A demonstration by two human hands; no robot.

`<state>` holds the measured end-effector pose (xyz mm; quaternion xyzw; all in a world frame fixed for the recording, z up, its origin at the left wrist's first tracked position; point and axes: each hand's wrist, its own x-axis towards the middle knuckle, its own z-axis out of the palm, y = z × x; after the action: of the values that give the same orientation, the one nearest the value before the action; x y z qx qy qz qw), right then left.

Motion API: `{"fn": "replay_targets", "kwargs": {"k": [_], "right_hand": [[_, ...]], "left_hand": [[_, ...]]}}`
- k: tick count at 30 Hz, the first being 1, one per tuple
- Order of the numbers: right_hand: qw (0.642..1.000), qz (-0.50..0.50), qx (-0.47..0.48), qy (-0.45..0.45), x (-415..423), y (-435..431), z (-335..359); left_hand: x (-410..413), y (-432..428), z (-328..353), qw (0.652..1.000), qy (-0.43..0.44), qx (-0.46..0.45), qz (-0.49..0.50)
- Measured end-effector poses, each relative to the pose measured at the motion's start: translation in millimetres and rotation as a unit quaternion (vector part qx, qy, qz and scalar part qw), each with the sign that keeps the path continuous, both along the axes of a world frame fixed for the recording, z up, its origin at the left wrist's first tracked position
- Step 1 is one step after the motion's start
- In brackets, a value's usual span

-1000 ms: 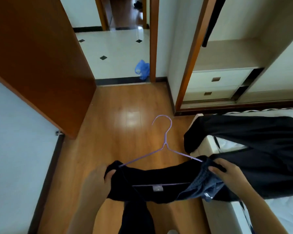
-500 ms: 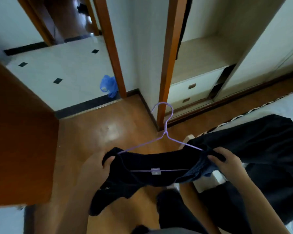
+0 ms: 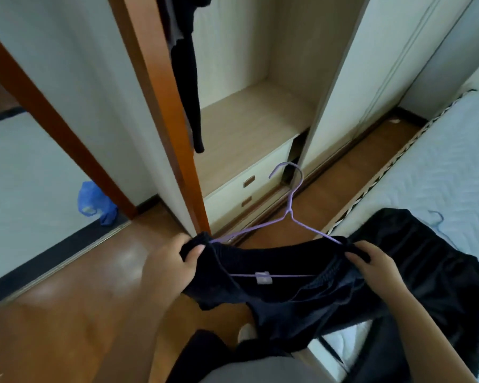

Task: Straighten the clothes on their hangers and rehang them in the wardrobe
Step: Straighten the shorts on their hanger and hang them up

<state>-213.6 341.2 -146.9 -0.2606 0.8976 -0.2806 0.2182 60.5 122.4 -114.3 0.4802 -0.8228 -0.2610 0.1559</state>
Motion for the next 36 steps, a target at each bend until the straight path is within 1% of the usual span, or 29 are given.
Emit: {"fn": "replay_targets", "kwargs": {"k": [3,8,11,15,17,21,23,26,29,32,36], "right_hand": [[0.999,-0.038,0.0,-0.006,-19,-19,-1],[0.988,-0.155,-0.023,-0.007,-40,-41,9],[0.973,-0.228,-0.042,0.01,-59,-65,24],[0.952,-0.281,-0.079,0.089,-96,-104,55],[0.944,-0.297,-0.082,0.12,-112,-119,72],[0.942,-0.284,-0.073,0.161,-140,-142,96],[0.939,-0.28,-0.062,0.191,-153,-151,103],[0.937,-0.265,-0.046,0.225,-170,-164,113],[0.936,-0.246,-0.043,0.247,-190,-180,125],[0.94,-0.21,-0.043,0.265,-219,-202,137],[0.949,-0.131,-0.046,0.282,-271,-239,152]], "left_hand": [[-40,-41,-3,0.999,0.007,-0.006,-0.032],[-121,-107,0,0.988,-0.013,-0.035,-0.15],[-171,-145,15,0.981,0.025,-0.054,-0.186],[-241,-194,38,0.96,0.109,-0.126,-0.225],[-269,-213,50,0.957,0.128,-0.128,-0.227],[-301,-245,57,0.961,0.149,-0.108,-0.205],[-312,-255,56,0.961,0.167,-0.083,-0.205],[-328,-267,49,0.965,0.167,-0.059,-0.192],[-343,-277,43,0.972,0.168,-0.047,-0.157],[-356,-291,42,0.974,0.178,-0.058,-0.126],[-378,-321,55,0.971,0.191,-0.113,-0.083]]}}
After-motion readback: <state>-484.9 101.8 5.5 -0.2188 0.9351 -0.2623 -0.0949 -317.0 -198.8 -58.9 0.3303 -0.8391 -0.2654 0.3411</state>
